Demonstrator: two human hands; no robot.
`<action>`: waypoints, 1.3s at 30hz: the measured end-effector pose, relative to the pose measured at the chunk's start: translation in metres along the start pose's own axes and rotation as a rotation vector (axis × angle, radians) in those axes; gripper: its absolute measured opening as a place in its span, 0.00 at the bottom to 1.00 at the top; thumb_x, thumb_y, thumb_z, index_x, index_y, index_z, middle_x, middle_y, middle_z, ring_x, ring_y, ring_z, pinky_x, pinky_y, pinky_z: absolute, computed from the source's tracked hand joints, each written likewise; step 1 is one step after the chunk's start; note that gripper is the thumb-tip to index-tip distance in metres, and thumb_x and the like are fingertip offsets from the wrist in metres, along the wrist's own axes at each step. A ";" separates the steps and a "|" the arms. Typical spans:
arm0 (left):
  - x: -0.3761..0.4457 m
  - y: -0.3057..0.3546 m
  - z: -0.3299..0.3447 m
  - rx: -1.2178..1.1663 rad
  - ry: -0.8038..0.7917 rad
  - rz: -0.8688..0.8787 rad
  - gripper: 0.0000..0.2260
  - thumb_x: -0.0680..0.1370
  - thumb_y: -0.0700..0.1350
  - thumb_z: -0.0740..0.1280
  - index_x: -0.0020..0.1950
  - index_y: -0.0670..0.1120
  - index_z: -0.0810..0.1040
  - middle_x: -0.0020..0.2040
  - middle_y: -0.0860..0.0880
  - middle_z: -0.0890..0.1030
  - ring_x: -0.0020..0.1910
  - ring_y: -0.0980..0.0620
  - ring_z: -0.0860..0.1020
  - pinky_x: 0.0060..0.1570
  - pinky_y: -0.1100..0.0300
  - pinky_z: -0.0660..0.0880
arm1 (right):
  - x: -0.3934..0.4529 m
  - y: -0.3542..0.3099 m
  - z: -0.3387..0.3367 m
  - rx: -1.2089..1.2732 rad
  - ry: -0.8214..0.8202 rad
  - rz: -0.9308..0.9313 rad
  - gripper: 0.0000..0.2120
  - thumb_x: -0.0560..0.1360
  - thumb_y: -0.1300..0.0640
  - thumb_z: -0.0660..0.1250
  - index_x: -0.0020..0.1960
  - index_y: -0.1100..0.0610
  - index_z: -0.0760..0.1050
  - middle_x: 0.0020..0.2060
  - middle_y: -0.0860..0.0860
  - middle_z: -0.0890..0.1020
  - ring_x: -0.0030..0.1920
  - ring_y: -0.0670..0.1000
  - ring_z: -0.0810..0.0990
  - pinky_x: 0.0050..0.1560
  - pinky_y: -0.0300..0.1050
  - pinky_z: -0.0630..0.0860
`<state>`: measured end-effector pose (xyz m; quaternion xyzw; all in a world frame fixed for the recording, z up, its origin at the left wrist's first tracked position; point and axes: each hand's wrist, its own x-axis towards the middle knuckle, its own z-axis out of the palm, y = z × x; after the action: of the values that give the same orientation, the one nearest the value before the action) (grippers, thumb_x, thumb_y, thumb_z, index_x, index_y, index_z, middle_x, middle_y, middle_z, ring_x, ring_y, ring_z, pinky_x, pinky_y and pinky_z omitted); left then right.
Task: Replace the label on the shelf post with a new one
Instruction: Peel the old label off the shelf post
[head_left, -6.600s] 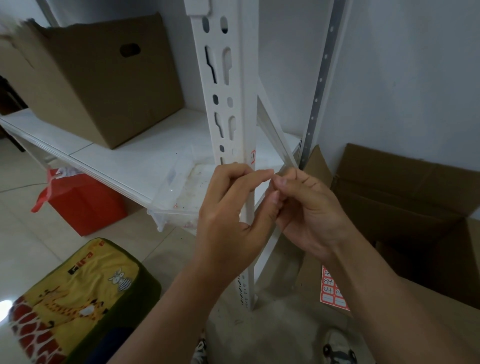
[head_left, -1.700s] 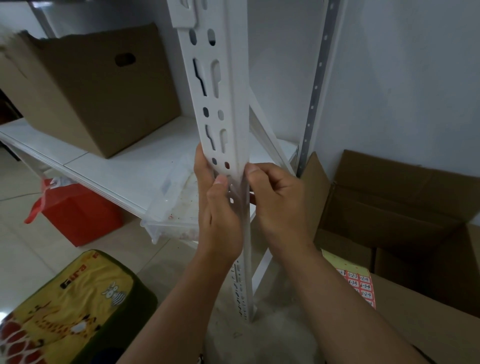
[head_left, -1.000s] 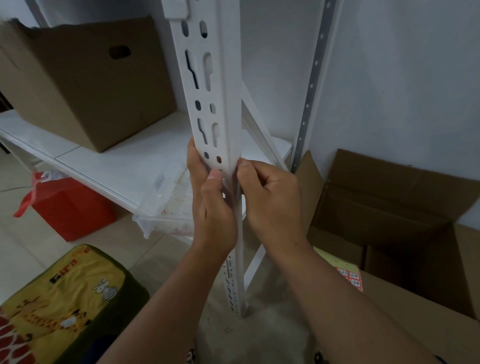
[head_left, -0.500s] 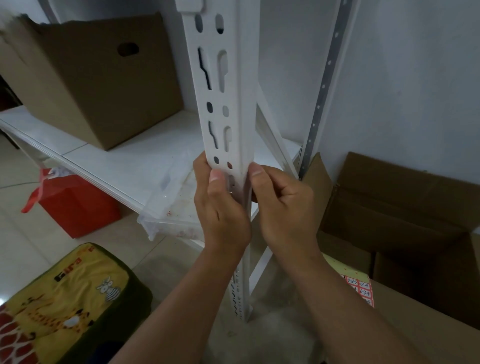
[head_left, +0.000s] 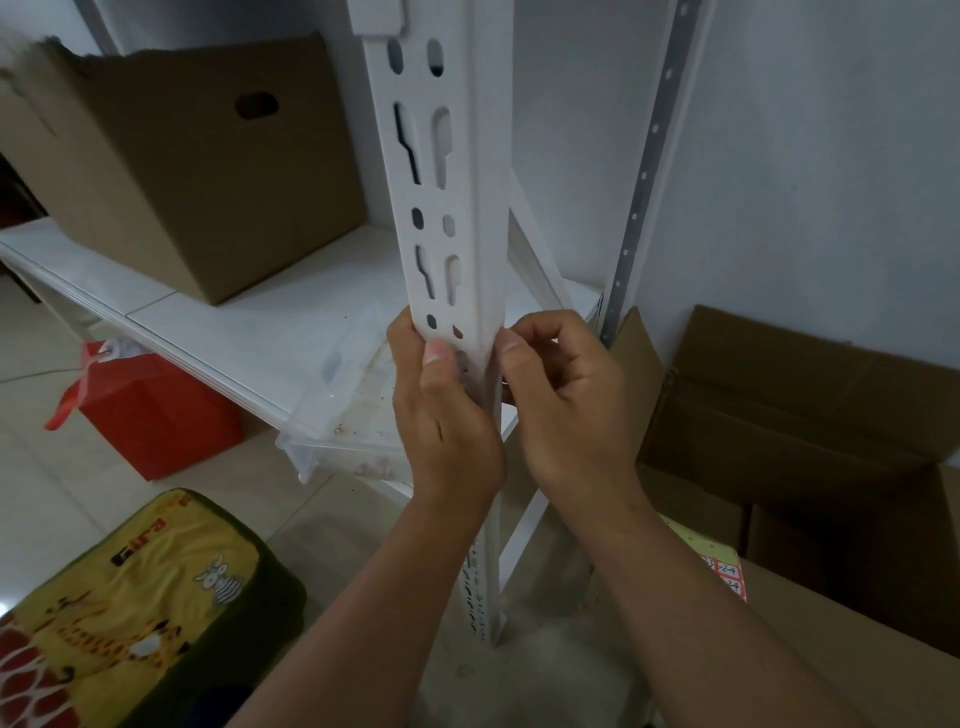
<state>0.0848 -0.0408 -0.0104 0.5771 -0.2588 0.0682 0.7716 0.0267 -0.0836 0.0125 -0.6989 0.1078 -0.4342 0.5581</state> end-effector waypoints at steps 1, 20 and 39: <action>0.000 0.000 0.000 0.003 0.008 -0.005 0.25 0.75 0.57 0.51 0.59 0.38 0.66 0.48 0.42 0.74 0.45 0.47 0.75 0.37 0.53 0.74 | 0.000 0.000 0.000 -0.007 0.002 -0.004 0.11 0.77 0.58 0.65 0.41 0.44 0.71 0.35 0.32 0.79 0.43 0.40 0.81 0.38 0.30 0.77; -0.002 -0.001 0.002 0.035 0.044 0.008 0.17 0.75 0.56 0.51 0.54 0.44 0.65 0.41 0.42 0.69 0.39 0.44 0.69 0.36 0.52 0.69 | 0.010 -0.035 -0.005 -0.216 -0.021 0.240 0.11 0.73 0.55 0.64 0.38 0.62 0.78 0.27 0.53 0.76 0.29 0.53 0.75 0.32 0.49 0.77; 0.000 -0.001 -0.005 0.012 -0.049 0.029 0.14 0.77 0.56 0.51 0.53 0.48 0.66 0.39 0.44 0.71 0.35 0.42 0.71 0.31 0.49 0.71 | 0.002 -0.025 -0.003 0.099 -0.056 0.365 0.13 0.79 0.55 0.61 0.41 0.64 0.73 0.27 0.51 0.72 0.29 0.47 0.71 0.31 0.39 0.74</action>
<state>0.0869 -0.0364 -0.0123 0.5794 -0.2857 0.0667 0.7604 0.0174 -0.0778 0.0347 -0.6514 0.1957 -0.3109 0.6639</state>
